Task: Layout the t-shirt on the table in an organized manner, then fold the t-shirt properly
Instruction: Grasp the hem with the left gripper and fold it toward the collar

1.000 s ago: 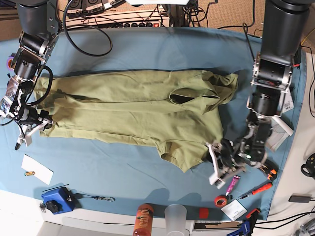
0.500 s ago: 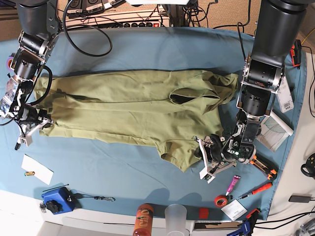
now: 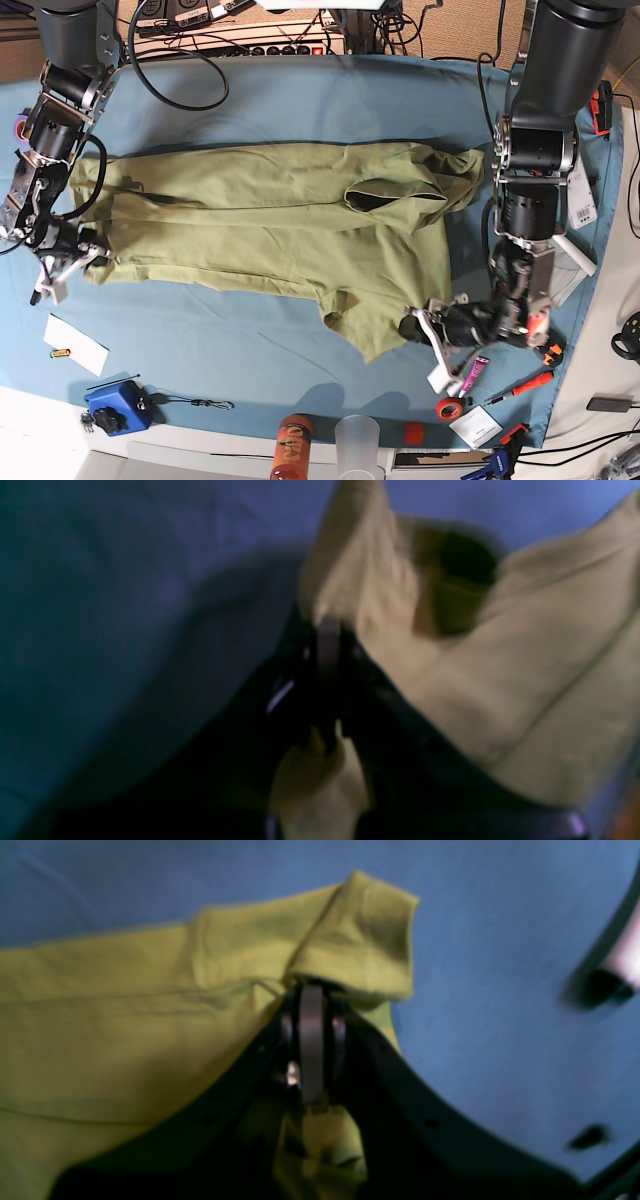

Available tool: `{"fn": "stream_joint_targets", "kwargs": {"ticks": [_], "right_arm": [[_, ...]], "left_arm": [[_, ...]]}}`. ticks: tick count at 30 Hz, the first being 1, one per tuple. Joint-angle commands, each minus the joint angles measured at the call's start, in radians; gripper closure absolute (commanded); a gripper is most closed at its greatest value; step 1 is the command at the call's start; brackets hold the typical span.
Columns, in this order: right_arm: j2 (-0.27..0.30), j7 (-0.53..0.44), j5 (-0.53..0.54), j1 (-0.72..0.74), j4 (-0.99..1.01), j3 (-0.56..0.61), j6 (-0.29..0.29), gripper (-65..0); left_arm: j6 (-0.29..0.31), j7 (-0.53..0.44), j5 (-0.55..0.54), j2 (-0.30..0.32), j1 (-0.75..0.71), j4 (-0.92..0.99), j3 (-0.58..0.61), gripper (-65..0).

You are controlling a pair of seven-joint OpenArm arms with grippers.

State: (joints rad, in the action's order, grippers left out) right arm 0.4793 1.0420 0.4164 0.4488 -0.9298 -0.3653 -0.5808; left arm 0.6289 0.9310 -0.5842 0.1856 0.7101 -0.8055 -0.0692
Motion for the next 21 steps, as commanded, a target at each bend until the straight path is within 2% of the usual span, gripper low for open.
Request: {"fn": "stream_joint_targets", "kwargs": {"ticks": [1,4,7,9,12,16,21], "right_arm": [[0.023,-0.01,0.017,0.028,-0.034,-0.003,-0.006,0.0],[0.023,0.016,0.027,0.027,-0.082,-0.003,-0.01,0.0],[0.022,0.071,0.101,0.027,-0.121,-0.003,-0.045,0.0],[0.023,0.109,0.158,0.024,-0.135,-0.003,-0.064,0.0],[0.023,0.115,0.207,-0.014,-0.177,-0.005,-0.075,0.0],[0.022,0.119,0.235,-0.122,-0.308,-0.044,-0.077,0.0],[0.022,0.125,0.274,-0.263,-0.494,-0.129,-0.077,0.0]], "left_arm": [[0.024,0.018,-0.055,0.003,0.035,-0.024,-0.034,0.0],[0.053,0.15,-0.182,0.004,0.035,-0.029,-0.119,0.0],[0.053,0.289,-0.309,0.006,0.029,-0.029,-0.175,0.0],[0.053,0.362,-0.401,0.013,0.018,-0.03,-0.19,0.0],[0.053,0.446,-0.533,0.034,-0.008,-0.031,-0.191,0.0],[0.049,0.465,-0.684,0.066,-0.046,-0.032,-0.191,0.0],[0.05,0.465,-0.782,0.098,-0.089,-0.049,-0.191,0.0]]}}
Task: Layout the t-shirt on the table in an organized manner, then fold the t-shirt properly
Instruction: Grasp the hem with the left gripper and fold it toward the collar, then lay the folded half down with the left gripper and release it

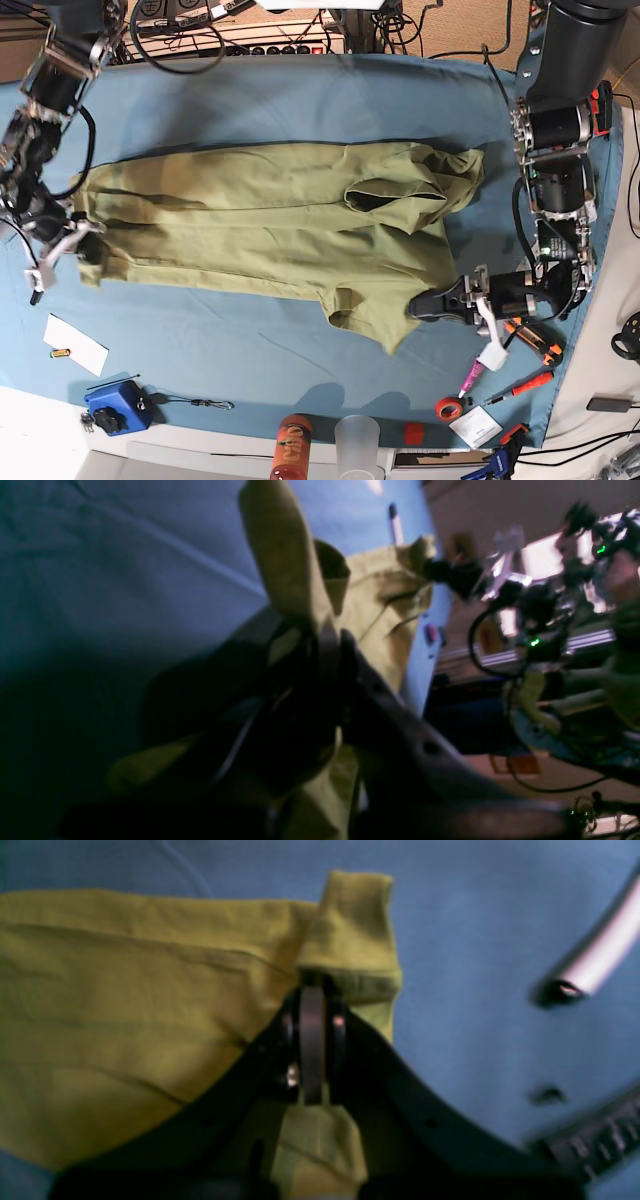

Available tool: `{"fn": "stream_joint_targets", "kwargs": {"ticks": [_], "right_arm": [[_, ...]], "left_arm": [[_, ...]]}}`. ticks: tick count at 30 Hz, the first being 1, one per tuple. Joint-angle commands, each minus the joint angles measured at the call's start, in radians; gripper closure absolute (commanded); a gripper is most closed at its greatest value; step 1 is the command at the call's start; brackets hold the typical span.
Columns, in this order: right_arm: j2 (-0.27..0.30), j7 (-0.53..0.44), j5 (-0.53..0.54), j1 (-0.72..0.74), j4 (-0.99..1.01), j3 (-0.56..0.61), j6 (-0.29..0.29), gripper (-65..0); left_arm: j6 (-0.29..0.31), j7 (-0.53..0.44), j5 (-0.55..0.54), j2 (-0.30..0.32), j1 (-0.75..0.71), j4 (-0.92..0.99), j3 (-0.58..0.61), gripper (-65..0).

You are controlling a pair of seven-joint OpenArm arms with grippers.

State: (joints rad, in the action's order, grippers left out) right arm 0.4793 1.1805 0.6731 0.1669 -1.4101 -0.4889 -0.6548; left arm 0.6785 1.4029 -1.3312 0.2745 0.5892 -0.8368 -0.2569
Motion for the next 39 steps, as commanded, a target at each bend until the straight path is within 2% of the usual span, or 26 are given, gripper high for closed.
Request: {"fn": "stream_joint_targets", "kwargs": {"ticks": [1,7,13,17,24,27,30,35,39], "right_arm": [[0.022,-0.007,0.033,-0.006,-0.041,-0.023,-0.003,0.0],[0.021,0.002,0.065,-0.132,-0.125,-0.108,-0.021,0.0],[0.002,0.027,0.154,-0.2,-0.157,-0.195,-0.043,0.0],[-0.033,0.108,0.2,-0.206,-0.177,-0.247,-0.043,0.0],[-0.064,0.113,0.209,-0.206,-0.178,-0.304,-0.043,0.0],[-0.064,0.143,0.204,-0.206,-0.178,-0.304,-0.043,0.0],[-0.067,0.18,0.164,-0.206,-0.178,-0.304,-0.043,0.0],[-0.07,0.068,0.027,-0.24,-0.136,-0.303,-0.043,0.0],[-0.069,0.013,-0.028,-0.253,-0.039,-0.303,-0.043,0.0]], "left_arm": [[0.0,-0.007,-0.053,0.011,0.021,-0.028,-0.003,0.0],[0.0,-0.007,-0.098,0.011,-0.085,-0.149,-0.003,0.0],[0.0,-0.007,-0.093,0.011,-0.25,-0.405,-0.003,0.0],[0.0,-0.007,-0.019,0.01,-0.363,-0.631,-0.003,0.0],[-0.006,-0.007,0.154,0.01,-0.502,-0.912,-0.003,0.0],[-0.007,-0.007,0.187,0.01,-0.537,-0.934,-0.003,0.0],[-0.008,-0.023,0.27,0.002,-0.577,-0.92,-0.003,0.0],[-0.008,-0.201,0.475,0.0,-0.628,-0.846,-0.003,0.0],[-0.008,-0.215,0.509,0.0,-0.631,-0.792,-0.003,0.0]]}}
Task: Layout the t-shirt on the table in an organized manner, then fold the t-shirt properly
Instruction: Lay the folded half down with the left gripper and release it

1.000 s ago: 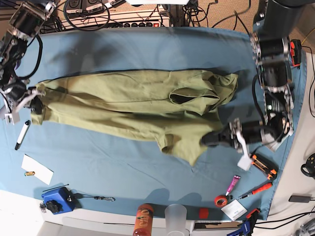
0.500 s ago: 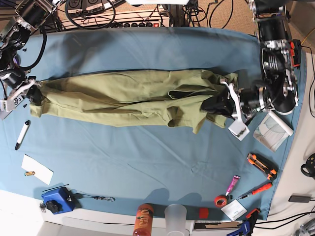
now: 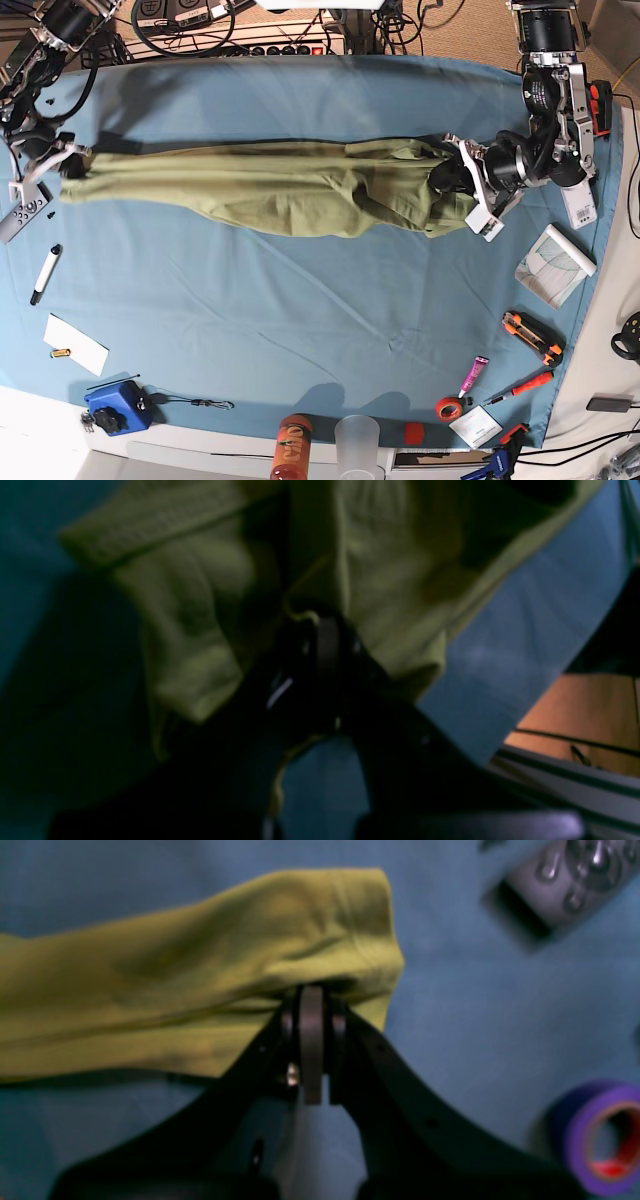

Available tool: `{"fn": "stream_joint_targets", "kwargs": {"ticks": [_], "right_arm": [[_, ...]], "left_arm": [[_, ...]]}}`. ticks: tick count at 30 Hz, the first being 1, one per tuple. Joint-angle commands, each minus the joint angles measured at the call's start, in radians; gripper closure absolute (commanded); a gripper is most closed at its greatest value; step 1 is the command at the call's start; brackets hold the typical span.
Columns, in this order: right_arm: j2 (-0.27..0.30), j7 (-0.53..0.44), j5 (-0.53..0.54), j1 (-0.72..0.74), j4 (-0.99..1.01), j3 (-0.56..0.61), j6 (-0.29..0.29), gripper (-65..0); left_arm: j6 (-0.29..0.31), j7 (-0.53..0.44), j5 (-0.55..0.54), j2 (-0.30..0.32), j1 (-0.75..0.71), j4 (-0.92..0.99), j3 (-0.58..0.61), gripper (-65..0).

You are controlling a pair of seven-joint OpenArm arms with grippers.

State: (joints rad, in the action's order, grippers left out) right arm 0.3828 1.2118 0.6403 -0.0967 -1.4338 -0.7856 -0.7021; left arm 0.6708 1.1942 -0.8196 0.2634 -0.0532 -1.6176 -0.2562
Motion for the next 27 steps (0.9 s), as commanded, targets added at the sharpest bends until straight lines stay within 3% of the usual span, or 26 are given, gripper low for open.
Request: {"fn": "stream_joint_targets", "kwargs": {"ticks": [1,4,16,19,21,23,27], "right_arm": [[0.027,-0.029,0.006,0.011,0.008,-0.006,0.004,0.0],[0.027,-0.076,0.006,0.011,0.057,-0.006,0.004,0.0],[0.028,-0.075,0.007,0.087,0.058,-0.006,0.004,0.0],[0.033,-0.037,0.037,0.089,0.058,-0.006,0.004,-1.1],[0.042,-0.035,0.056,0.089,0.059,-0.006,0.004,-10.2],[0.061,-0.034,0.076,0.092,0.059,-0.006,0.004,-16.6],[0.127,-0.028,0.149,0.095,0.058,-0.008,0.004,-16.8]], "left_arm": [[0.0,-0.011,-0.002,0.011,0.011,-0.004,-0.003,0.0],[0.0,-0.014,-0.003,0.011,0.012,-0.001,-0.003,0.0],[0.0,-0.005,-0.06,0.011,0.011,-0.001,-0.003,0.0],[-0.001,-0.006,-0.072,0.011,0.011,-0.001,-0.003,-23.6],[-0.006,-0.005,-0.109,0.011,0.012,-0.001,-0.003,-35.2],[-0.037,0.003,-0.161,0.011,0.012,-0.005,-0.003,-37.1],[-0.045,0.101,-0.264,0.011,0.012,-0.07,-0.014,-37.1]]}}
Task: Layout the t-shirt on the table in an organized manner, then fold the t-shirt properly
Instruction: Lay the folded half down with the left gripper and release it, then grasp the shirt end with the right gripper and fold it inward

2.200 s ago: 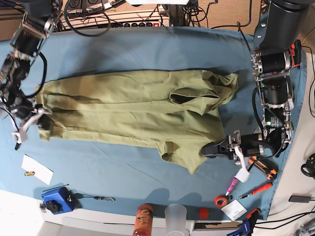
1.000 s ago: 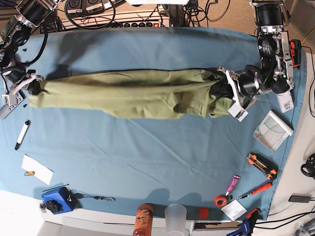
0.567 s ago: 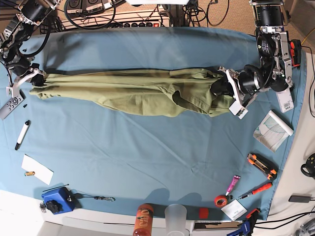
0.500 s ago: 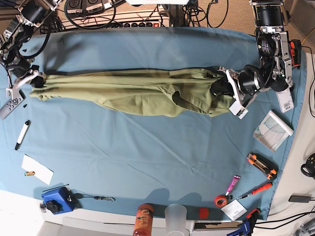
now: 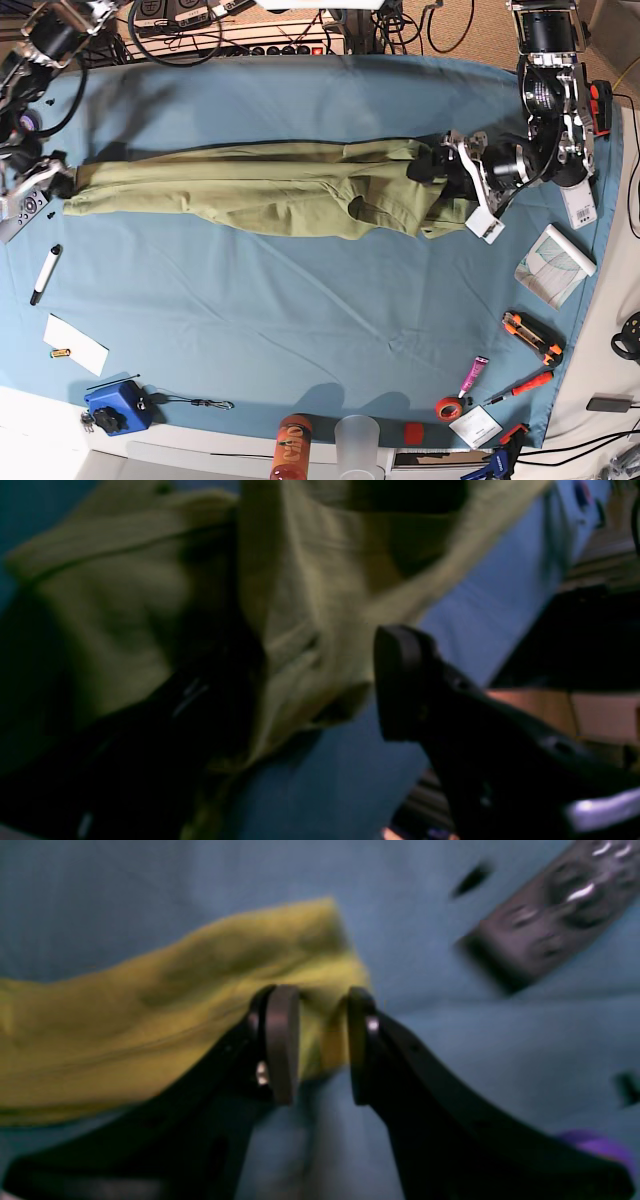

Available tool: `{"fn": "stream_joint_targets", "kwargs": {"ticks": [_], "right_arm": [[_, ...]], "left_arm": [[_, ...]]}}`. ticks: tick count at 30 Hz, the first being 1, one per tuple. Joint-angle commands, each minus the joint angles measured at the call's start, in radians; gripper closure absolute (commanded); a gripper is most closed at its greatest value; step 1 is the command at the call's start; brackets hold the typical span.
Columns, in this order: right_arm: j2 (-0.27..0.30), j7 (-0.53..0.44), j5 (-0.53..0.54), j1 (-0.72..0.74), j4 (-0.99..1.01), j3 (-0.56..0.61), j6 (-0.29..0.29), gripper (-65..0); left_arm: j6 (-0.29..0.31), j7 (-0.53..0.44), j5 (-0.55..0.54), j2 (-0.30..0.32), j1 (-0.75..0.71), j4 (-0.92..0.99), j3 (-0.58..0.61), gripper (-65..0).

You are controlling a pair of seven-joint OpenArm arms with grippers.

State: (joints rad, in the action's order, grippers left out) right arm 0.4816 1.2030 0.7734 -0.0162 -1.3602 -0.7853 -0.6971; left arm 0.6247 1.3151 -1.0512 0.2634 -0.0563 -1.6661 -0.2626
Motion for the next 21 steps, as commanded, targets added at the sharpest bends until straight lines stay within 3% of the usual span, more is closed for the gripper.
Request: {"fn": "stream_joint_targets", "kwargs": {"ticks": [1,4,8,11,13,17,21], "right_arm": [[0.047,-0.013,0.056,0.014,-0.016,-0.011,-0.001,-16.8],[0.082,0.032,0.159,0.027,-0.03,-0.04,-0.001,-16.8],[0.081,0.107,0.27,0.058,-0.054,-0.113,-0.001,-16.6],[0.079,0.184,0.362,0.058,-0.054,-0.119,-0.001,-7.5],[0.075,0.193,0.375,0.057,-0.053,-0.119,-0.001,-0.1],[0.075,0.193,0.383,0.049,-0.053,-0.12,-0.001,0.0],[0.075,0.193,0.379,0.049,-0.053,-0.119,-0.001,0.0]], "left_arm": [[0.001,0.0,-0.057,0.011,0.014,-0.051,-0.018,-37.1],[0.002,0.004,-0.065,0.011,0.014,-0.166,-0.076,-37.1],[0.011,-0.014,-0.051,0.011,0.0,-0.314,-0.213,-37.1],[0.016,-0.044,-0.043,0.011,-0.035,-0.364,-0.346,-37.1],[0.016,-0.056,-0.043,0.011,-0.061,-0.37,-0.434,-37.1],[0.016,-0.059,-0.06,0.012,-0.098,-0.37,-0.565,-37.1],[0.016,-0.059,-0.087,0.011,-0.133,-0.37,-0.625,-37.1]]}}
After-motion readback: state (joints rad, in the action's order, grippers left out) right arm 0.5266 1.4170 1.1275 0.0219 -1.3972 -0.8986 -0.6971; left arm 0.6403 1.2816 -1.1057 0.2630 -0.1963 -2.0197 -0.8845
